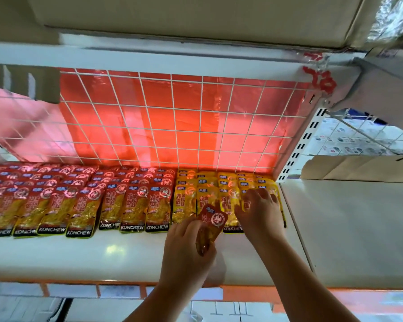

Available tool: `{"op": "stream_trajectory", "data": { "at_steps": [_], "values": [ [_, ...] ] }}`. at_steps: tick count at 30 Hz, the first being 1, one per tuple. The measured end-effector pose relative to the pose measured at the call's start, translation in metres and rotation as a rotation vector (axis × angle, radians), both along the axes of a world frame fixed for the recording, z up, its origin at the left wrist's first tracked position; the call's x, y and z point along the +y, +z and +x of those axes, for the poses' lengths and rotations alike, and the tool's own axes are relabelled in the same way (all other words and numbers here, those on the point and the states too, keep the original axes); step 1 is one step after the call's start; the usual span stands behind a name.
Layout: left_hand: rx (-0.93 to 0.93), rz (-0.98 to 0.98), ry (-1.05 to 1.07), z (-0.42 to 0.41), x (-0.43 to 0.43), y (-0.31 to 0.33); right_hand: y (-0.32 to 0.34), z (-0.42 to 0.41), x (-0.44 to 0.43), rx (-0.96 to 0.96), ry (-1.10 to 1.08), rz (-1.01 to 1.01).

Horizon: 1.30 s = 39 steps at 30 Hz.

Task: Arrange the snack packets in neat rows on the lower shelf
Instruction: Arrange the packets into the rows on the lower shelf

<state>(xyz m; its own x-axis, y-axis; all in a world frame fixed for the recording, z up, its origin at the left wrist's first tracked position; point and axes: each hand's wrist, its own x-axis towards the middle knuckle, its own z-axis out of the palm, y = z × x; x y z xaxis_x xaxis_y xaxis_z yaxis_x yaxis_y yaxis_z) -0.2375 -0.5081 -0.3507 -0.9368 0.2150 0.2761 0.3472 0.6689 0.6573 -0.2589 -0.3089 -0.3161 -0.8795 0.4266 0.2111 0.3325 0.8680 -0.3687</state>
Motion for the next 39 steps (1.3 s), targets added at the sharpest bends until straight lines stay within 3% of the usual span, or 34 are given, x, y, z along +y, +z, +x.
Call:
{"op": "stream_trajectory", "data": {
  "at_steps": [12,21,39],
  "values": [
    [0.060,-0.055,0.288,-0.039,-0.113,0.006,-0.004,-0.034,-0.101,0.058,0.371,-0.023],
    [0.009,-0.279,0.452,-0.072,-0.163,0.001,-0.001,-0.039,-0.149,-0.028,0.424,-0.078],
    [0.129,-0.312,0.516,-0.094,-0.156,-0.023,-0.012,-0.047,-0.129,0.008,0.403,-0.055]
  ]
}}
